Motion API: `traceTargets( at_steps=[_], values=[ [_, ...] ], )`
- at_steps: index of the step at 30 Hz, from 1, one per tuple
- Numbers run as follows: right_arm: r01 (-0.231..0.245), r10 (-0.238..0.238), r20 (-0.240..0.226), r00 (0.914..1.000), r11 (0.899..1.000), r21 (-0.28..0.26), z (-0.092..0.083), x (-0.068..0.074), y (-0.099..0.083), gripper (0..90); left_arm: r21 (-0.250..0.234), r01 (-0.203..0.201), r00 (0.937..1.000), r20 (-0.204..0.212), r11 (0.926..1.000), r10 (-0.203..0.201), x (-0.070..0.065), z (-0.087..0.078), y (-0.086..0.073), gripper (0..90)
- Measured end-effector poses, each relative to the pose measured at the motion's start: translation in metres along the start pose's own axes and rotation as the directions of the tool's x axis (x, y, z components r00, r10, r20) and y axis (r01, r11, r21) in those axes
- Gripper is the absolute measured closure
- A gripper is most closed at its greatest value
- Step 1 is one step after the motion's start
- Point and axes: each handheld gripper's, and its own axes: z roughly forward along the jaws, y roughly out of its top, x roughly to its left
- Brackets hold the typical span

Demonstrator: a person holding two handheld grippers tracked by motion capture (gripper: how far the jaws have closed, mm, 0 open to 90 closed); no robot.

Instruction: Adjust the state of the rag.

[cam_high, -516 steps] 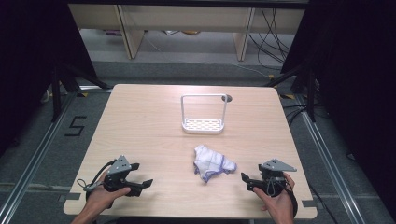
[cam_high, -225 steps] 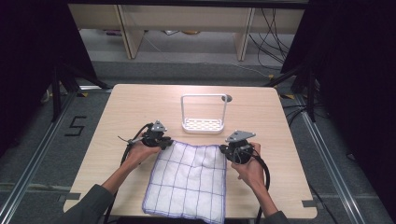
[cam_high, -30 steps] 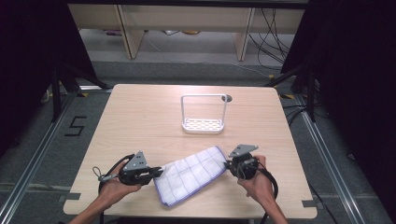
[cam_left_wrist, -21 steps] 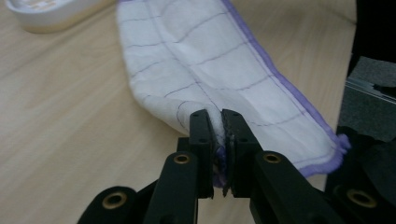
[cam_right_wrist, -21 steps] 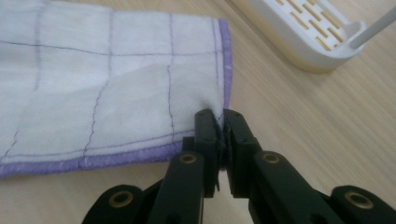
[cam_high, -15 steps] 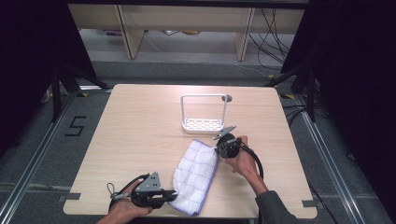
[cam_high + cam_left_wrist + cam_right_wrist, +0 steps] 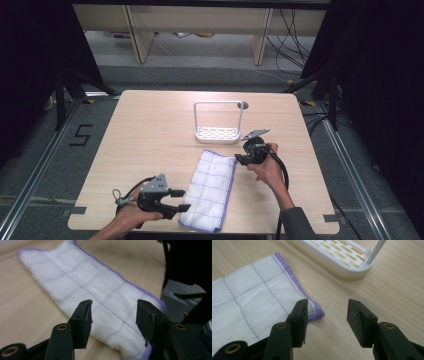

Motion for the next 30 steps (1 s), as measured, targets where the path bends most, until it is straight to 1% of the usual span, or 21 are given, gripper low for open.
traceTargets(
  at_steps=[2,3,4,5,6,7,8,9,10,12,13,14,15,16,17,18,21,22,26,29,30],
  values=[
    [-0.022,0.022,0.013,0.9997,1.000,0.009,-0.001,0.000,0.001,48.3,-0.025,-0.010,0.9975,-0.070,0.9996,0.008,0.014,0.001,0.010,43.6],
    [-0.019,0.019,0.023,0.9996,1.000,0.005,-0.001,0.000,0.001,47.0,-0.015,-0.026,0.9943,-0.104,0.9995,0.025,0.022,0.003,0.014,43.2],
    [-0.030,0.030,0.023,0.9993,1.000,-0.001,0.000,0.000,0.001,46.2,-0.013,-0.020,0.9935,-0.112,0.9997,0.019,0.030,0.006,0.017,43.1],
    [-0.068,0.068,0.018,0.9975,0.997,-0.023,0.001,0.001,0.001,46.1,-0.013,-0.004,0.9917,-0.128,0.9999,0.002,0.038,0.010,0.020,42.9],
    [-0.073,0.074,0.017,0.9971,0.997,-0.027,0.001,0.001,0.001,46.0,-0.003,0.013,0.9891,-0.146,0.9999,-0.013,0.045,0.014,0.023,42.4],
    [-0.056,0.056,0.027,0.9981,0.998,-0.022,0.001,0.000,0.001,45.0,0.014,0.010,0.9874,-0.158,0.9999,-0.007,0.053,0.018,0.025,41.4],
    [-0.074,0.075,0.022,0.9970,0.997,-0.009,0.002,0.003,0.002,44.5,0.014,0.010,0.9874,-0.158,0.9999,-0.007,0.053,0.018,0.025,40.9],
    [-0.078,0.079,0.018,0.9967,0.997,-0.020,0.003,0.003,0.001,44.2,0.043,0.007,0.9796,-0.201,0.9991,0.002,0.067,0.028,0.029,40.6],
    [-0.077,0.077,0.000,0.9971,0.997,-0.009,0.004,0.003,0.000,43.8,0.051,0.012,0.9756,-0.220,0.9986,-0.001,0.073,0.032,0.031,40.6],
    [-0.094,0.094,-0.011,0.9955,0.996,-0.006,0.007,0.003,-0.003,42.9,0.052,0.044,0.9745,-0.222,0.9977,-0.031,0.084,0.043,0.034,41.0],
    [-0.079,0.079,-0.001,0.9968,0.997,0.002,0.009,0.002,-0.004,42.3,0.064,0.047,0.9725,-0.231,0.9968,-0.031,0.088,0.048,0.036,41.0],
    [-0.100,0.100,-0.003,0.9949,0.995,0.010,0.009,0.002,-0.004,42.0,0.060,0.051,0.9710,-0.236,0.9969,-0.036,0.091,0.053,0.038,41.0],
    [-0.101,0.101,-0.004,0.9949,0.995,0.017,0.010,0.001,-0.005,41.6,0.063,0.058,0.9709,-0.236,0.9963,-0.041,0.094,0.058,0.040,40.9],
    [-0.112,0.112,-0.001,0.9937,0.994,0.012,0.011,0.000,-0.006,41.0,0.081,0.051,0.9731,-0.228,0.9954,-0.031,0.096,0.063,0.043,40.7],
    [-0.124,0.124,0.001,0.9923,0.992,0.015,0.012,0.000,-0.006,40.4,0.081,0.051,0.9731,-0.228,0.9954,-0.031,0.096,0.063,0.043,40.1],
    [-0.131,0.131,0.000,0.9914,0.991,0.018,0.013,0.000,-0.006,39.8,0.102,0.042,0.9733,-0.229,0.9939,-0.018,0.099,0.072,0.047,39.7],
    [-0.120,0.120,0.004,0.9928,0.993,0.021,0.015,-0.001,-0.006,39.2,0.095,0.061,0.9719,-0.232,0.9936,-0.038,0.102,0.080,0.052,39.5],
    [-0.117,0.117,0.012,0.9931,0.993,0.024,0.016,-0.001,-0.006,38.4,0.098,0.069,0.9700,-0.239,0.9928,-0.044,0.105,0.088,0.055,39.5],
    [-0.120,0.120,0.007,0.9928,0.993,0.024,0.017,0.000,-0.006,38.1,0.098,0.086,0.9656,-0.253,0.9914,-0.058,0.112,0.097,0.061,39.5],
    [-0.130,0.129,0.009,0.9915,0.991,0.023,0.016,-0.001,-0.005,37.4,0.088,0.093,0.9640,-0.257,0.9917,-0.068,0.114,0.101,0.064,39.5],
    [-0.133,0.133,0.008,0.9911,0.991,0.018,0.016,-0.001,-0.005,37.4,0.097,0.097,0.9637,-0.258,0.9906,-0.069,0.115,0.102,0.064,39.5]
  ],
)
